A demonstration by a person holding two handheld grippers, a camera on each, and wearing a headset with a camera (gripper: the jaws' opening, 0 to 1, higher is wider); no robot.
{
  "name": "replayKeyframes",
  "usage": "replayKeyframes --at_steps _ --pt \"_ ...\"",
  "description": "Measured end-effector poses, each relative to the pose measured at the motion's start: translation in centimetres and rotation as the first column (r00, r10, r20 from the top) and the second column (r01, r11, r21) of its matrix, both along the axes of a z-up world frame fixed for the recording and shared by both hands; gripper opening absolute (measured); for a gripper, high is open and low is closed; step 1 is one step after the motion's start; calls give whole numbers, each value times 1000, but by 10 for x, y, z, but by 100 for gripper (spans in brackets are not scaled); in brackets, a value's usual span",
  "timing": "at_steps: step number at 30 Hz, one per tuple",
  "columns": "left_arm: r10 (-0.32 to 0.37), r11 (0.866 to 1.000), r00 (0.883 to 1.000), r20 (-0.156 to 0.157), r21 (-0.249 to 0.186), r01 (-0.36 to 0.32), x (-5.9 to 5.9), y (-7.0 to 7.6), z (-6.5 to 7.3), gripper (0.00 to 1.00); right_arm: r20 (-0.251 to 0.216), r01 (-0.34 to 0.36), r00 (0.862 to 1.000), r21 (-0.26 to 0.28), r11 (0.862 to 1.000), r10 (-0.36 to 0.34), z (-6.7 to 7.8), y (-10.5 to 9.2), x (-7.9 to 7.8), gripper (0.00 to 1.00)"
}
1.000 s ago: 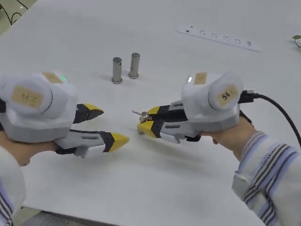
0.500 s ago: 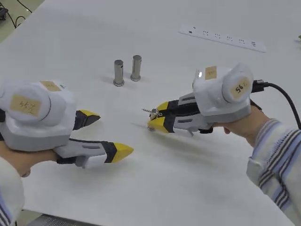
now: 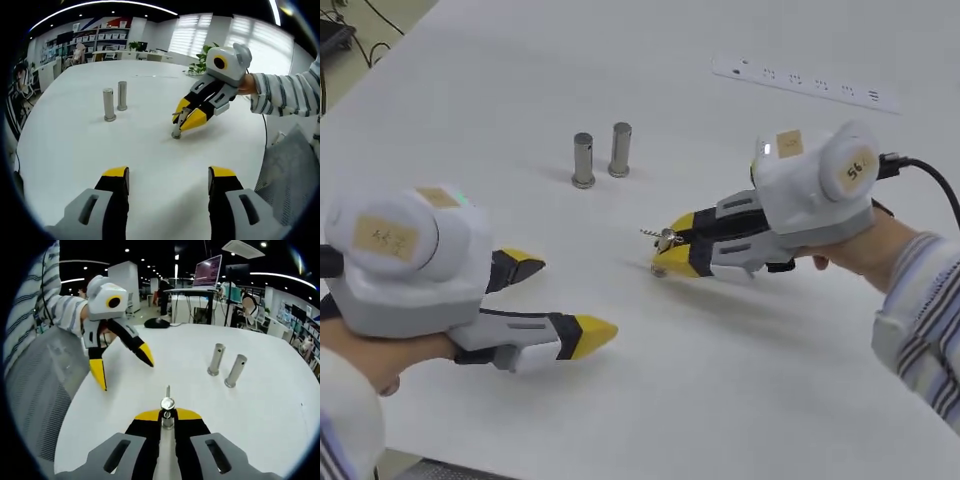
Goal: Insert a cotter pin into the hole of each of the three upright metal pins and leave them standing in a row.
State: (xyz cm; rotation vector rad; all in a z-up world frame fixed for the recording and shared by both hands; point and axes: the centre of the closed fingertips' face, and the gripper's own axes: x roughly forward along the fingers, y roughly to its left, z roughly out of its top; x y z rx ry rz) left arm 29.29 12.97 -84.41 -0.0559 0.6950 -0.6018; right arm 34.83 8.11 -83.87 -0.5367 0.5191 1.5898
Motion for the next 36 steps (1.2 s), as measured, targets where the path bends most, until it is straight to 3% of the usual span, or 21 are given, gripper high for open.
replayKeyframes --at_steps 7,13,18,21,23,28,30,36 --pt "-7 1000 1000 23 4 7 1 -3 3 63 -13 -5 1000 -2 1000 5 -1 -1 -1 11" --pt "2 1000 1000 -13 2 -2 -1 -4 -1 63 -6 18 1000 -24 1000 -19 -8 -5 1 17" --pt "-1 1000 1000 -18 2 1 -2 -5 -1 64 -25 30 999 -25 999 -30 -6 -7 1 19" --pt "-5 1000 999 -31 -1 5 -3 -7 -3 64 -81 51 995 0 999 -51 1 -6 -3 25" --pt "-9 1000 1000 -27 1 9 -3 -8 -4 64 -84 64 995 29 998 -61 9 -5 -3 29" --pt "-16 1000 1000 -26 0 16 -2 -8 -3 64 -73 91 993 42 995 -88 18 -13 -3 33" --pt "-21 1000 999 -26 -2 21 -2 -8 -3 64 -93 119 989 56 991 -114 21 -18 -5 37" --pt "-12 1000 1000 -20 -7 12 1 -3 0 64 -86 194 978 74 978 -188 30 -37 -8 44"
